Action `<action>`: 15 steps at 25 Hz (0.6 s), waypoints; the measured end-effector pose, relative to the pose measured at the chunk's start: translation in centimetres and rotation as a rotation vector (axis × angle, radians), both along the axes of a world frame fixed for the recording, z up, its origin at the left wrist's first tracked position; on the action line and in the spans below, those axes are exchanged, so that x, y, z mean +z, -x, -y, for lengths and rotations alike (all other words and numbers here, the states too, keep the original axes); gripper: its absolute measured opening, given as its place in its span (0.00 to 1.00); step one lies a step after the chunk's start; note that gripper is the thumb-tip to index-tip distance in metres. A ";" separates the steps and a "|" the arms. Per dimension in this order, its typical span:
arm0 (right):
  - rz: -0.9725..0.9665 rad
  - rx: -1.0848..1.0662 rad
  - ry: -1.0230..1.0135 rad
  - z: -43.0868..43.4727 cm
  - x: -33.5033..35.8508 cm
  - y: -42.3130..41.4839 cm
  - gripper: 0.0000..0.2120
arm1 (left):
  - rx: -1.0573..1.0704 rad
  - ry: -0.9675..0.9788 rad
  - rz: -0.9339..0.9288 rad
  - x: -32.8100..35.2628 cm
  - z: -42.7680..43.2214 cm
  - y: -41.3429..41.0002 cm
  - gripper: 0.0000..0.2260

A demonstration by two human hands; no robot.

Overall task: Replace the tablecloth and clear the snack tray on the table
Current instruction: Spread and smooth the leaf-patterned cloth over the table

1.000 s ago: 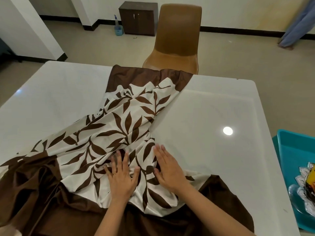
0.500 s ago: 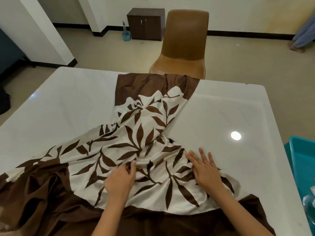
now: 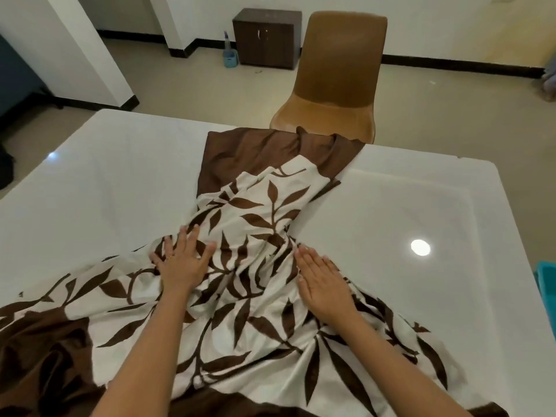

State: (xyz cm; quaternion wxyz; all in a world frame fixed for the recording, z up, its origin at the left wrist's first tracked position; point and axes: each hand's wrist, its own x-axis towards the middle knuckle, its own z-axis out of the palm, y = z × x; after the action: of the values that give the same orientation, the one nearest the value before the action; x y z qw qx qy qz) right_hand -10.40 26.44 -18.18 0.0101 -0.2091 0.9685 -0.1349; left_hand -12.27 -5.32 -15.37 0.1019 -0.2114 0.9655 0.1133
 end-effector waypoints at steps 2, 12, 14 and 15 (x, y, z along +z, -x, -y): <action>0.021 -0.105 -0.037 -3.9 0.0 1.2 0.27 | 0.153 0.001 0.035 0.2 3.5 -0.8 0.31; -0.041 -0.399 0.407 -3.2 6.6 7.8 0.22 | 0.090 -0.014 -0.485 5.8 2.7 2.6 0.23; 0.043 -0.054 0.211 1.8 5.5 9.1 0.27 | -0.031 -0.136 -0.369 4.6 -2.0 3.9 0.26; 0.099 0.073 0.100 3.3 4.5 9.1 0.28 | 0.008 -0.142 -0.219 3.4 -3.5 4.2 0.30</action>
State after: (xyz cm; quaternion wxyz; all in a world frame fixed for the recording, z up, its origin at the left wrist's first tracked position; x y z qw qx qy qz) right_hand -19.50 23.10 -13.64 0.0524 -0.2378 0.9506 -0.1928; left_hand -16.44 -1.78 -11.96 0.0101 -0.1936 0.9595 0.2041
